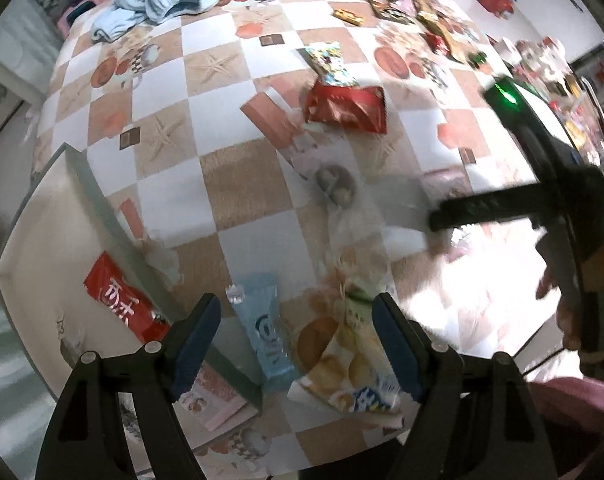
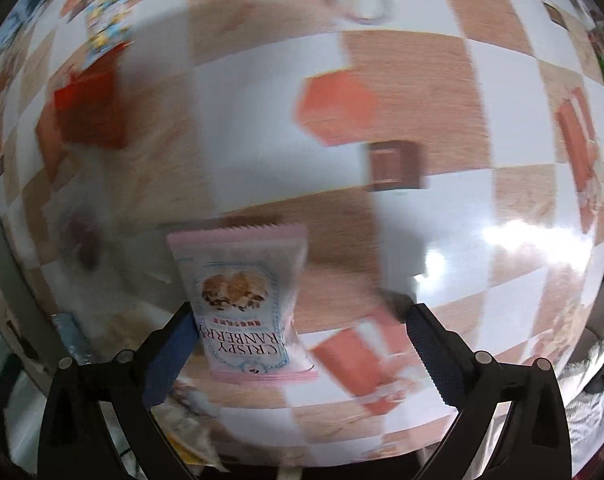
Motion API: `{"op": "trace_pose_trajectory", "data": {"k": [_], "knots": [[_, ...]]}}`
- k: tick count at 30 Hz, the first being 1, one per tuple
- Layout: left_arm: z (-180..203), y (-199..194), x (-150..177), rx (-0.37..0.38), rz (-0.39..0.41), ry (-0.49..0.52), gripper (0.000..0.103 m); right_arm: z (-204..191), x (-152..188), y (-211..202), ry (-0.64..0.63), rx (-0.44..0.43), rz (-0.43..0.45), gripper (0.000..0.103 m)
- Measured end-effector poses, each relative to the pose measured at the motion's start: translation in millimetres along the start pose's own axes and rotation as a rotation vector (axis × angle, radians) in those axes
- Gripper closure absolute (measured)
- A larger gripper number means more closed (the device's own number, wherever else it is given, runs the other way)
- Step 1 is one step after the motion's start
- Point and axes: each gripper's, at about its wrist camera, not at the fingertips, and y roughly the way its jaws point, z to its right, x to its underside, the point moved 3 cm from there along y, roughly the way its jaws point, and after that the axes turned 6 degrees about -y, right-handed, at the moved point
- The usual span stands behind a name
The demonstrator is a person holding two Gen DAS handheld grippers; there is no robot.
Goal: Organize snacks
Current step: 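Move the right tool to another pink packet while the left tool returns over the table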
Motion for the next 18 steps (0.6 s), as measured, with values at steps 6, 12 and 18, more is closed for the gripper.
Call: {"op": "trace_pose_trajectory", "data": {"k": [6, 12, 18], "knots": [[2, 11, -22, 0.020, -0.035, -0.096, 0.022, 21, -7, -6, -0.003, 0.002, 0.002, 0.001], [13, 24, -41, 0.020, -0.060, -0.189, 0.022, 15, 1, 2, -0.040, 0.008, 0.017, 0.000], [21, 45, -58, -0.013, -0.081, -0.241, 0.022, 10, 20, 12, -0.060, 0.015, 0.031, 0.000]]}}
